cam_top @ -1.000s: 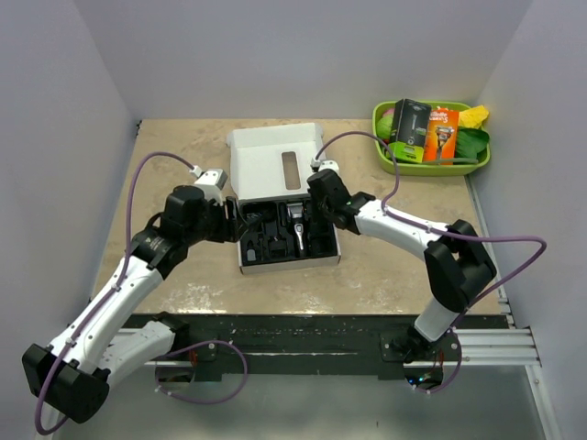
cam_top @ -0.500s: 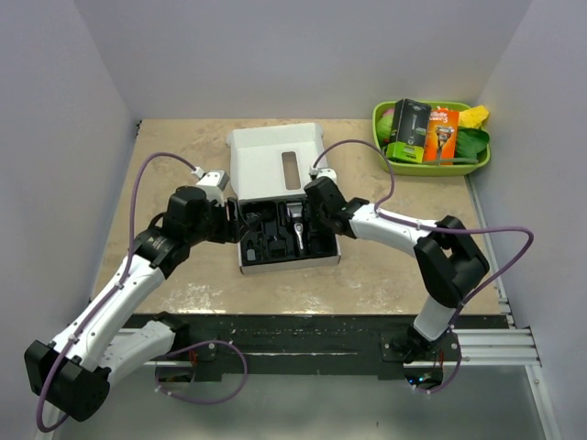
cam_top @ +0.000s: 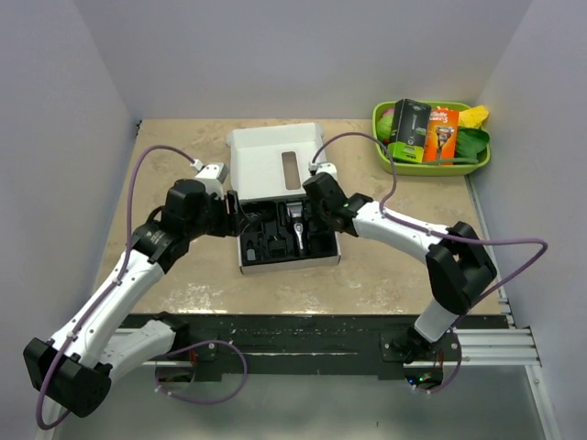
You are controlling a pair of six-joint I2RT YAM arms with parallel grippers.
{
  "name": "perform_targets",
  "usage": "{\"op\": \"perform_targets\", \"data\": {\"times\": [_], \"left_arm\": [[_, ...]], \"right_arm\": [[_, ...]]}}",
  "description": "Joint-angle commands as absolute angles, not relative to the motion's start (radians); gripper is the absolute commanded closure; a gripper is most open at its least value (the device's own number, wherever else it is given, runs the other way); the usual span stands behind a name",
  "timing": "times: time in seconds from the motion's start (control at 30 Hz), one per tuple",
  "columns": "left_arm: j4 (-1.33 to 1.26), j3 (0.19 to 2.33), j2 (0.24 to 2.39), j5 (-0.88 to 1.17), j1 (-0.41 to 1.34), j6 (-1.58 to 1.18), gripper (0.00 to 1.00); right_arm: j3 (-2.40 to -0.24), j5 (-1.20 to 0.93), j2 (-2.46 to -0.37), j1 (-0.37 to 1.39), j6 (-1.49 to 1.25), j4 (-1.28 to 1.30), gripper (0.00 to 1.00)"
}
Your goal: Sort the hair-cutting tools
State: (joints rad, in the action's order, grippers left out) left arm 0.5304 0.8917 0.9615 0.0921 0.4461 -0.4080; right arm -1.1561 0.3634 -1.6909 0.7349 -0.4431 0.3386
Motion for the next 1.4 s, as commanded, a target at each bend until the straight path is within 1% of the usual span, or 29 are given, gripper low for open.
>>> {"op": "perform_targets", "data": {"times": [0.0, 0.03, 0.1, 0.13, 0.17, 0.23, 0.33, 0.37, 0.43, 0.47, 0.5, 0.53, 0.6, 0.7, 0.83, 0.9, 0.93, 1.0, 1.03, 1.07, 1.27, 1.3, 1.37], "left_arm": [[0.522, 1.012, 0.983, 0.049, 0.448, -0.399, 0.42], [0.525, 1.028, 0.994, 0.026, 0.448, -0.394, 0.42], [0.534, 1.081, 1.032, 0.003, 0.446, -0.387, 0.41], [0.538, 1.1, 1.048, -0.036, 0.443, -0.387, 0.41], [0.545, 1.142, 1.064, -0.075, 0.439, -0.385, 0.4], [0.551, 1.184, 1.115, -0.106, 0.41, -0.379, 0.4], [0.549, 1.262, 1.192, -0.092, 0.336, -0.383, 0.4], [0.546, 1.297, 1.231, -0.086, 0.293, -0.387, 0.4], [0.543, 1.334, 1.276, -0.04, 0.243, -0.391, 0.4], [0.54, 1.369, 1.322, -0.019, 0.188, -0.396, 0.39], [0.537, 1.384, 1.347, -0.006, 0.16, -0.408, 0.39], [0.532, 1.394, 1.371, 0.05, 0.129, -0.417, 0.39], [0.526, 1.416, 1.446, 0.084, 0.048, -0.454, 0.39], [0.479, 1.387, 1.532, 0.159, -0.038, -0.507, 0.39], [0.399, 1.333, 1.627, 0.25, -0.077, -0.545, 0.41], [0.359, 1.321, 1.692, 0.291, -0.09, -0.558, 0.42], [0.348, 1.319, 1.716, 0.355, -0.098, -0.563, 0.42], [0.305, 1.316, 1.784, 0.422, -0.118, -0.575, 0.43], [0.295, 1.319, 1.807, 0.466, -0.123, -0.577, 0.43], [0.281, 1.325, 1.853, 0.483, -0.126, -0.577, 0.44], [0.224, 1.356, 1.991, 0.531, -0.127, -0.586, 0.45], [0.222, 1.367, 2.008, 0.535, -0.127, -0.591, 0.45], [0.221, 1.396, 2.055, 0.541, -0.127, -0.592, 0.47]], "right_arm": [[-1.262, 0.459, -1.559, 0.741, -0.4, 0.411, 0.72], [-1.29, 0.497, -1.551, 0.742, -0.39, 0.434, 0.61], [-1.321, 0.54, -1.523, 0.739, -0.351, 0.458, 0.54], [-1.351, 0.56, -1.514, 0.736, -0.342, 0.463, 0.49], [-1.365, 0.596, -1.509, 0.729, -0.33, 0.466, 0.46], [-1.405, 0.617, -1.496, 0.692, -0.319, 0.471, 0.38], [-1.448, 0.603, -1.508, 0.603, -0.315, 0.463, 0.3], [-1.454, 0.58, -1.519, 0.559, -0.287, 0.462, 0.3], [-1.497, 0.587, -1.561, 0.525, -0.279, 0.471, 0.3], [-1.517, 0.588, -1.58, 0.488, -0.29, 0.485, 0.29], [-1.534, 0.578, -1.613, 0.47, -0.294, 0.501, 0.27], [-1.552, 0.559, -1.629, 0.45, -0.299, 0.502, 0.26], [-1.572, 0.481, -1.66, 0.39, -0.319, 0.506, 0.25], [-1.574, 0.385, -1.719, 0.335, -0.331, 0.477, 0.25], [-1.575, 0.183, -1.804, 0.298, -0.331, 0.431, 0.25], [-1.583, 0.118, -1.85, 0.281, -0.33, 0.399, 0.25], [-1.586, 0.085, -1.867, 0.276, -0.331, 0.39, 0.25], [-1.588, 0.005, -1.91, 0.261, -0.336, 0.35, 0.25], [-1.591, 0.003, -1.925, 0.256, -0.339, 0.338, 0.25], [-1.595, -0.055, -1.962, 0.247, -0.342, 0.33, 0.25], [-1.629, -0.11, -2.066, 0.242, -0.345, 0.276, 0.26], [-1.64, -0.124, -2.091, 0.241, -0.345, 0.262, 0.27], [-1.652, -0.14, -2.115, 0.242, -0.345, 0.25, 0.32]]}}
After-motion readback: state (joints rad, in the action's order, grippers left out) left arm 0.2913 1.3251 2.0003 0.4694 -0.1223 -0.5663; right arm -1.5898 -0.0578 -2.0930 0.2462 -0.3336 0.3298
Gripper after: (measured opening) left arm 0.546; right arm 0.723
